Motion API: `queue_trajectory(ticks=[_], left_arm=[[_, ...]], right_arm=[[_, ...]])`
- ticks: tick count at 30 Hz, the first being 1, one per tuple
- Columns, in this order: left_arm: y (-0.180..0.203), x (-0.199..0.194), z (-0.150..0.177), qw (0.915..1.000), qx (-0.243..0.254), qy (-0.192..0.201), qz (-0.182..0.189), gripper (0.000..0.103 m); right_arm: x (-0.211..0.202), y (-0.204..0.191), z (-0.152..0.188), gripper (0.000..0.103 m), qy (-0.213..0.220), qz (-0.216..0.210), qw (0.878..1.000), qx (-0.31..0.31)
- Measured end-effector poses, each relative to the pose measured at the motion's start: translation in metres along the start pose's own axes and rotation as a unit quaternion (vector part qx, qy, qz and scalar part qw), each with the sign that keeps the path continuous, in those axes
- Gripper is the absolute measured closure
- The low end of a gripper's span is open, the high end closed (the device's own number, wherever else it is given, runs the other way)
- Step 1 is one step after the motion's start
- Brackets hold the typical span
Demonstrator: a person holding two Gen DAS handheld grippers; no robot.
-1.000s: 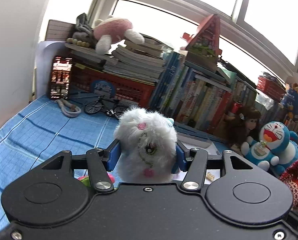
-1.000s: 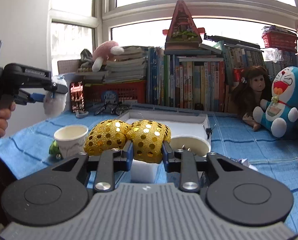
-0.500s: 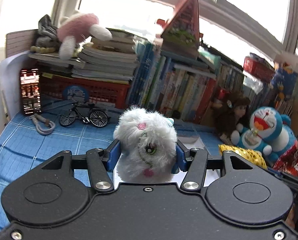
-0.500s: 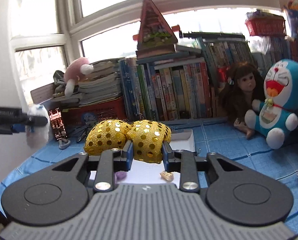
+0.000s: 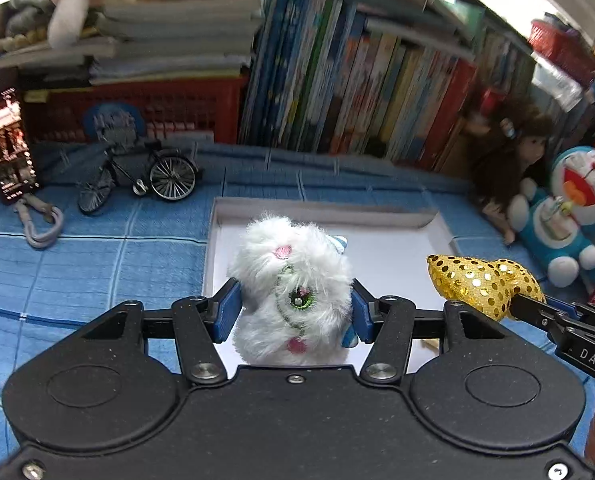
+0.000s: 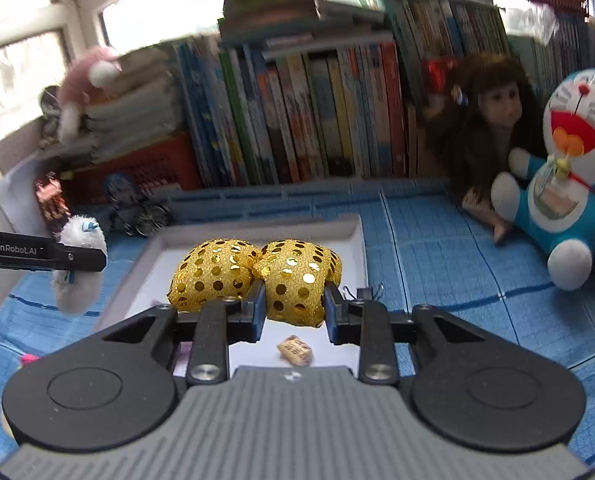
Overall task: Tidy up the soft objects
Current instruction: 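Carry the white plush and gold hearts into the white tray with both grippers, then open both grippers over the tray and withdraw them to the table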
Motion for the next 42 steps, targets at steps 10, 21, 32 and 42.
queue_trajectory(ticks=[10,21,32,42], left_arm=[[0.002,0.073,-0.008,0.9981,0.022,-0.051,-0.028,0.057],[0.008,0.095,-0.001,0.9954,0.043,-0.08,-0.03,0.059],[0.016,0.065,-0.002,0.9963,0.062,-0.051,-0.03,0.035],[0.025,0.013,0.011,0.997,0.076,-0.01,-0.012,0.026]], right_arm=[[0.048,0.004,0.004,0.069,-0.055,0.02,0.998,-0.002],[0.073,0.001,0.012,0.066,-0.112,0.024,0.993,-0.006],[0.056,0.001,0.008,0.036,-0.095,0.004,0.995,0.004],[0.016,-0.005,0.006,0.025,-0.05,-0.003,0.999,-0.01]])
Point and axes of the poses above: each gripper's, at about its wrist camera, not at the fingertips, and x roughly the way its jaws point, y to its right, z to its underside, the point moved 6 cm from there along x, roughly the way its jaws point, and after that the axes turned 1 degree about -x, right-handed, at the moved point
